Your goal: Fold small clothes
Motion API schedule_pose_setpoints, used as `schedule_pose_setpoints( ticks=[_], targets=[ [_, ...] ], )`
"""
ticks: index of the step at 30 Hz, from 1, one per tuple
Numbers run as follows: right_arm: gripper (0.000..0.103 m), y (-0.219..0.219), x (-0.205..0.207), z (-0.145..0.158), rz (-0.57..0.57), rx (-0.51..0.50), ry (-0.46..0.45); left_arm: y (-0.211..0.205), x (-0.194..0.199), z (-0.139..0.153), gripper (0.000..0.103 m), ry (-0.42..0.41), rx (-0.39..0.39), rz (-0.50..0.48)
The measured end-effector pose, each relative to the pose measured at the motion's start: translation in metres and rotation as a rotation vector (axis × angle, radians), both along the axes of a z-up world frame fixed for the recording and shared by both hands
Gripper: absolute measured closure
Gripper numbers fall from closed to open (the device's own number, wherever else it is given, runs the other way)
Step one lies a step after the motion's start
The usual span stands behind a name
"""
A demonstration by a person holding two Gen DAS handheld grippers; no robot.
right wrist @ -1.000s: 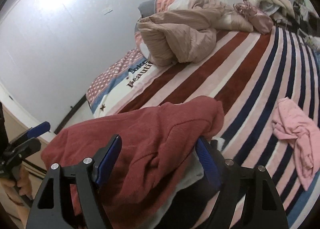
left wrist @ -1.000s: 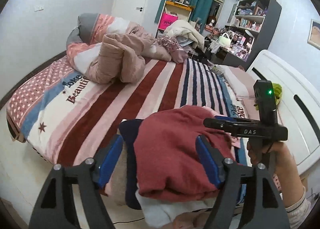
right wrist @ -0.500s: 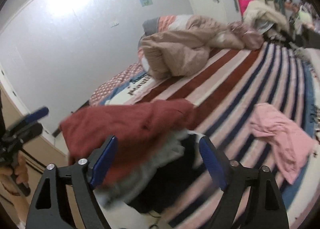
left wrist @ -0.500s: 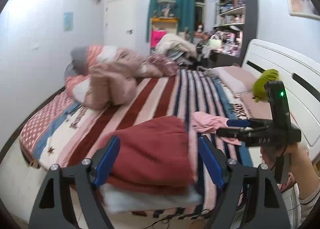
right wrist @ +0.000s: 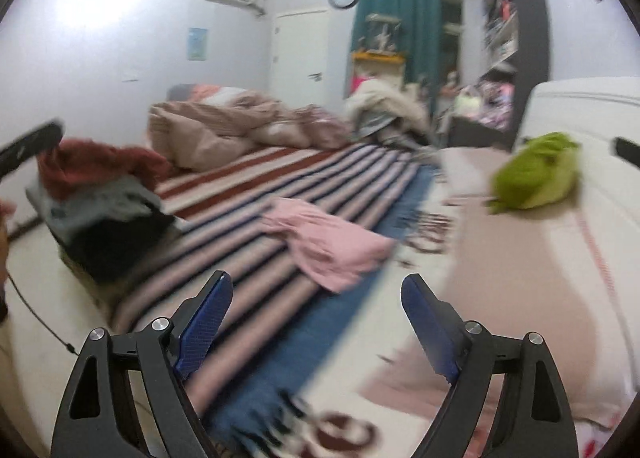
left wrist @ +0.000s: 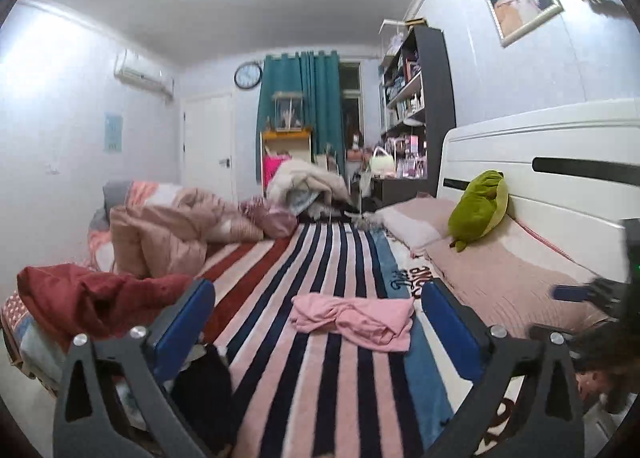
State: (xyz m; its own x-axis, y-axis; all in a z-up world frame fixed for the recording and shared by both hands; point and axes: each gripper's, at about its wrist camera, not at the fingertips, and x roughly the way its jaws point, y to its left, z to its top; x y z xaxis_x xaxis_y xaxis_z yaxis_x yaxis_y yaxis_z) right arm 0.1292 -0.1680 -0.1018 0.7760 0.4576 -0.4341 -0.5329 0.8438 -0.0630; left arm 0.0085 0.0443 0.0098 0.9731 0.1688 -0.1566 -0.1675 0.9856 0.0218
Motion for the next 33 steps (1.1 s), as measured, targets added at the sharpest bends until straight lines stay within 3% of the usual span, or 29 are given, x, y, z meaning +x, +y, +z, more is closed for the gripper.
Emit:
schedule_pose_setpoints(
  ticks=[4,13,33],
  targets=[
    [0.000,-0.044,-0.041,-0.012,-0.052,0.054,-0.089,-0.029,0.001,-0.014,0.001,-0.013,0.007,-0.021],
    [0.000,-0.070,-0.080,-0.009,-0.083,0.112,-0.118,-0.044,0.007,-0.025,0.001,0.017,-0.007,-0.084],
    [0.000,-0.055,-0.090,-0.001,-0.032,0.155,-0.125,-0.045,-0.004,-0.031,0.001,0.023,-0.005,-0.075]
  ],
)
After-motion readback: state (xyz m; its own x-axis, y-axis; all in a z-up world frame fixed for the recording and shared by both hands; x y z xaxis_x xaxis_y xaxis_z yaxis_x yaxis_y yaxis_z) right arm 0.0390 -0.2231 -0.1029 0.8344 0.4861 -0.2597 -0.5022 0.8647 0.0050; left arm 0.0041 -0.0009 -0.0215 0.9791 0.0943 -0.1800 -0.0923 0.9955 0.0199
